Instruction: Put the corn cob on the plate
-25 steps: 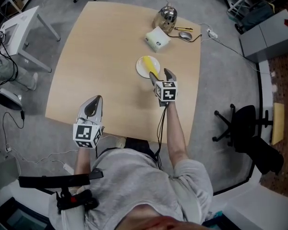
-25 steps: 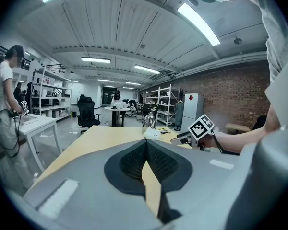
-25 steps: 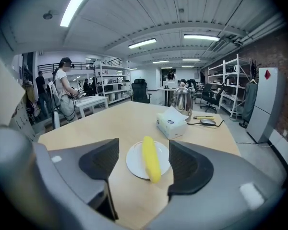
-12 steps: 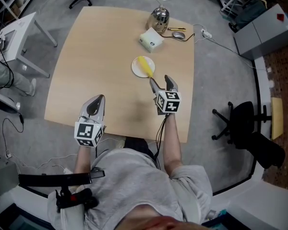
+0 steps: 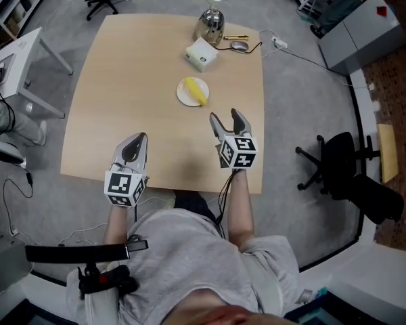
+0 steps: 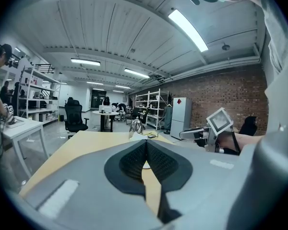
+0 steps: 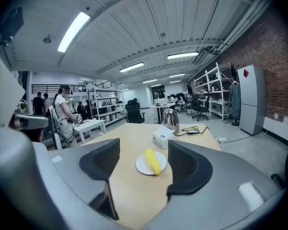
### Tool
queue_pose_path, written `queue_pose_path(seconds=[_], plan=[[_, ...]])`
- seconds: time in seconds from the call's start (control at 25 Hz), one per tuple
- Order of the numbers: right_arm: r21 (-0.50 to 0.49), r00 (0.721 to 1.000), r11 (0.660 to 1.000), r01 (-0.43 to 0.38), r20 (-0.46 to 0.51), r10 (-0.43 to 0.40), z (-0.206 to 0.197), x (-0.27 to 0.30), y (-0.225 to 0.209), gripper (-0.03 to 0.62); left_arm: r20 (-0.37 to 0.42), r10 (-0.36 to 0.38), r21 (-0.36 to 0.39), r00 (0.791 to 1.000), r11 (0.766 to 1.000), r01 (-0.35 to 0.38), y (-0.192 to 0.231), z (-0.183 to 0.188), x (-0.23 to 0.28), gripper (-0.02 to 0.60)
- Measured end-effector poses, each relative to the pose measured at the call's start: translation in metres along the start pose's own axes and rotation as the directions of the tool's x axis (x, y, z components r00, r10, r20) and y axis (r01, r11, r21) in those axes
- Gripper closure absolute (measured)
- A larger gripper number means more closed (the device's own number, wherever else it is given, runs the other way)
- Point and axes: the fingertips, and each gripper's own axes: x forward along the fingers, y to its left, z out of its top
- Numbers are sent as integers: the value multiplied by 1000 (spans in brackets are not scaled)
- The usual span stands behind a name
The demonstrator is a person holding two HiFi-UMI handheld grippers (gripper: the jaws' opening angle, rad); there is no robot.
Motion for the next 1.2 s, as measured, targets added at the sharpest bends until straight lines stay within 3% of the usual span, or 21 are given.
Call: queue_pose_path(seconds=[0.16,0.68,1.2], plan=[[36,1000,999,-5,23,4,1,-25,0,281,4,-22,6,1000,1000,22,-13,4,-3,561],[15,995,1000,18,100,-19,12,-77,17,316,18,-86,28,996,996,85,-31,10,2,561],[18,993,999,27,114,-29,0,-117,32,364,22,-124,46,992,991,122,-45,12,-2,561]])
